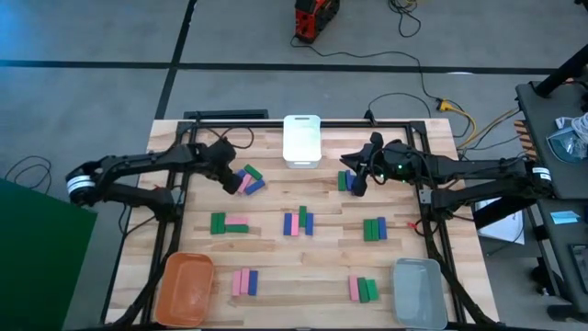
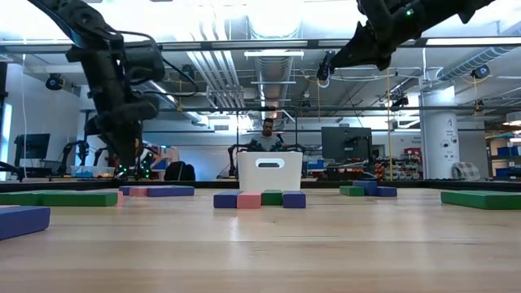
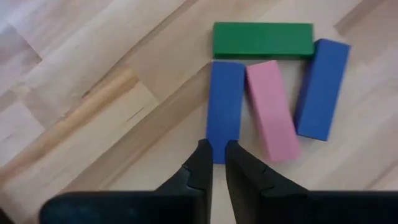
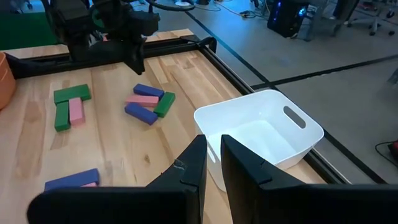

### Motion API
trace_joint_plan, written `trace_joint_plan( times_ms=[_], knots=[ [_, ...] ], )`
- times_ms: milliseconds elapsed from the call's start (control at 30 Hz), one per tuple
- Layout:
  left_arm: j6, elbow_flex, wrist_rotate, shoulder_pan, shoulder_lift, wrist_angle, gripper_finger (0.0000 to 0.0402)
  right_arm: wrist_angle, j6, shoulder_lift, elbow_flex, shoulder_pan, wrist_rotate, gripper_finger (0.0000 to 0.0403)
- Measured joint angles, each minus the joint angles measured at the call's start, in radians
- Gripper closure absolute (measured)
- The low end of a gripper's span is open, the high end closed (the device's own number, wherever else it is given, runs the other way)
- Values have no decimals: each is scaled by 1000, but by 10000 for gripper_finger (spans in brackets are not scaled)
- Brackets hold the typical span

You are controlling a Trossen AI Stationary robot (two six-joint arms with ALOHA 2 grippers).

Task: Sort blocks
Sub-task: Put the blue block into the white bin

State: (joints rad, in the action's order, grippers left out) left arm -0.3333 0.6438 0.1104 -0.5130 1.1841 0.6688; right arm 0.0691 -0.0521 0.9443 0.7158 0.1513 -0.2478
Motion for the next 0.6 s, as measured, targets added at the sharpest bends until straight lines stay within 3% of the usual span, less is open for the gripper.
trace_joint_plan(
  times_ms=[400,600],
  knots=[
    [80,51,9,-20,155,-2,235,35,-36,0,0,0,0,364],
    [111,51,10,-22,216,-3,198,36,-50,0,0,0,0,364]
  ],
)
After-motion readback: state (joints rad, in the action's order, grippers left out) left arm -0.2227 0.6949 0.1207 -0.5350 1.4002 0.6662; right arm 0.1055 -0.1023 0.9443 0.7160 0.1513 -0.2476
